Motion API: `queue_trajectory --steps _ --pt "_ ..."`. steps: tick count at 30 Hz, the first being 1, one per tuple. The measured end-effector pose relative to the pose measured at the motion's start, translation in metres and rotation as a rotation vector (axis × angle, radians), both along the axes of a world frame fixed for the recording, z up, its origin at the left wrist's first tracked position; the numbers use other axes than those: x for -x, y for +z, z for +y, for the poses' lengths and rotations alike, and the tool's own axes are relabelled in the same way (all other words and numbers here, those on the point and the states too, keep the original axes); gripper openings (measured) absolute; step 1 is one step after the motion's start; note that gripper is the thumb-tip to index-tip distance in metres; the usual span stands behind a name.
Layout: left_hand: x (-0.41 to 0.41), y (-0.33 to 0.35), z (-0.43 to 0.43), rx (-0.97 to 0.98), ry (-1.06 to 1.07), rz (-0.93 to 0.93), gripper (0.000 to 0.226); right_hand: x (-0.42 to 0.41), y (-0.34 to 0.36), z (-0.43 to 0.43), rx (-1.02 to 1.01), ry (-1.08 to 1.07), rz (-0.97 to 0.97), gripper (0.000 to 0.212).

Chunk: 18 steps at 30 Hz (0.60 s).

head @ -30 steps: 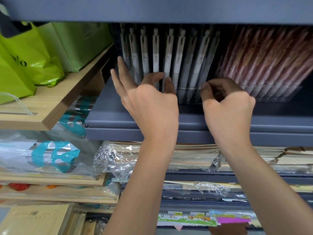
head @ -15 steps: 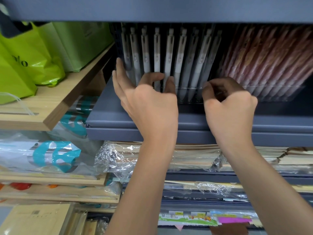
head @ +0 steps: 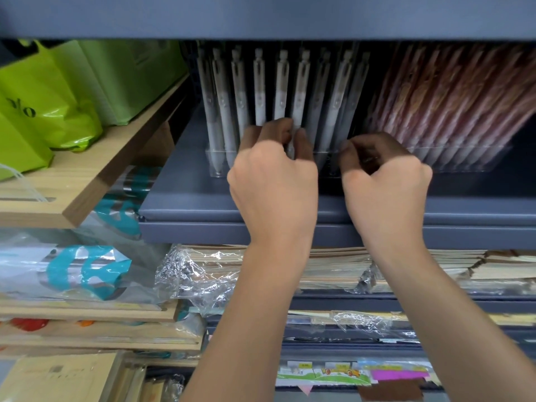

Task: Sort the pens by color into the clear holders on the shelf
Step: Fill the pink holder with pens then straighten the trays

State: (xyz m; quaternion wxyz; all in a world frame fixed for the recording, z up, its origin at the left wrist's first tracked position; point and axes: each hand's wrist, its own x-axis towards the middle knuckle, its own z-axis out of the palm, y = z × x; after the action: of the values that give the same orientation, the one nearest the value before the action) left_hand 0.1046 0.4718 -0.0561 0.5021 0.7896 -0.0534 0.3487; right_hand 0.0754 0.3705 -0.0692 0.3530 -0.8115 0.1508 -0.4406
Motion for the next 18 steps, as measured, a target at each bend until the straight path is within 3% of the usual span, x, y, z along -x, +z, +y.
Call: queue_trajectory --steps 5,18 --pt "-0.0048 -0.0029 -0.0017 -0.062 0.023 0.031 0.02 -0.0001 -0.0002 0.0 0.004 -0.004 -0.008 0.01" --pt "-0.0022 -0.0061 -0.0022 0.129 -0.019 0.036 0.011 0.0 0.0004 0.0 -0.014 0.013 -0.019 0.01"
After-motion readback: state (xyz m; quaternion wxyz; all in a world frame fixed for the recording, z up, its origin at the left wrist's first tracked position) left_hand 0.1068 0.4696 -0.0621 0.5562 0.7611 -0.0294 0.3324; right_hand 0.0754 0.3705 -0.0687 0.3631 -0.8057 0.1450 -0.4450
